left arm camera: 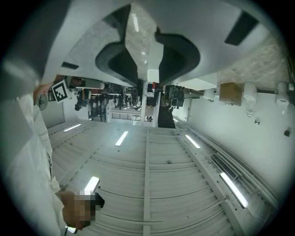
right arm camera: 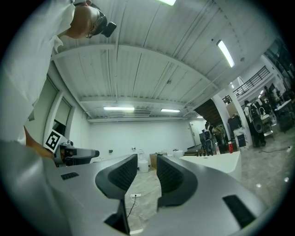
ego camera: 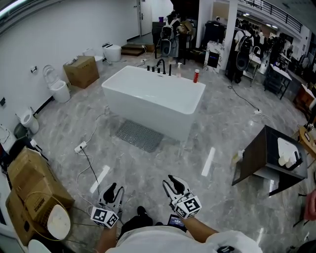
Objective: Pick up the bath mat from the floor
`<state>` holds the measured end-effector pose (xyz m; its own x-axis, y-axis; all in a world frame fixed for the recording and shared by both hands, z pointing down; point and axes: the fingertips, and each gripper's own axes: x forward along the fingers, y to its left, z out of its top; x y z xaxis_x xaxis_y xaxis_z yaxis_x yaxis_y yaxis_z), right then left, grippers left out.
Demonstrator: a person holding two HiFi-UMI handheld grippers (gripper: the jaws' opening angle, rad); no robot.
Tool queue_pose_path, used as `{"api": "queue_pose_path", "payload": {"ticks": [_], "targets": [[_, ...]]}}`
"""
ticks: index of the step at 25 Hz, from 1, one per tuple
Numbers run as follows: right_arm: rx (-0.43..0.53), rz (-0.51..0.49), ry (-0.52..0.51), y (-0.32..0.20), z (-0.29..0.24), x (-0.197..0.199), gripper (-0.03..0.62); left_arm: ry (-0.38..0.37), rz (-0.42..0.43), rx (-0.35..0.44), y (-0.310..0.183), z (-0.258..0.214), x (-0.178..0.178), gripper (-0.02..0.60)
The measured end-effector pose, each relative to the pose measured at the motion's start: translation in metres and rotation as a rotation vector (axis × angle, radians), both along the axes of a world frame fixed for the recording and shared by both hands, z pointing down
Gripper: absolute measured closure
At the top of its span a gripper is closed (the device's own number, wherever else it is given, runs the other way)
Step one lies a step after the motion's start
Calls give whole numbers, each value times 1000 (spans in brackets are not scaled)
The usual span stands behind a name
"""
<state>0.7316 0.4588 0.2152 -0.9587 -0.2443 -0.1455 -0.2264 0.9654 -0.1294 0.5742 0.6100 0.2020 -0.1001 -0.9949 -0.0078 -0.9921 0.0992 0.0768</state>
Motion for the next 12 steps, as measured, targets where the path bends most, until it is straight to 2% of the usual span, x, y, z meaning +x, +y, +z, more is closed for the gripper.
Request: {"api": "queue_pose_path", "payload": {"ticks": [7, 12], "targets": [[4, -19, 15, -29, 2, -36, 448, 14, 4, 14, -30, 6, -27, 434], [31, -36, 14, -51, -9, -75, 448, 21, -21, 47, -49, 0, -69, 434]]}}
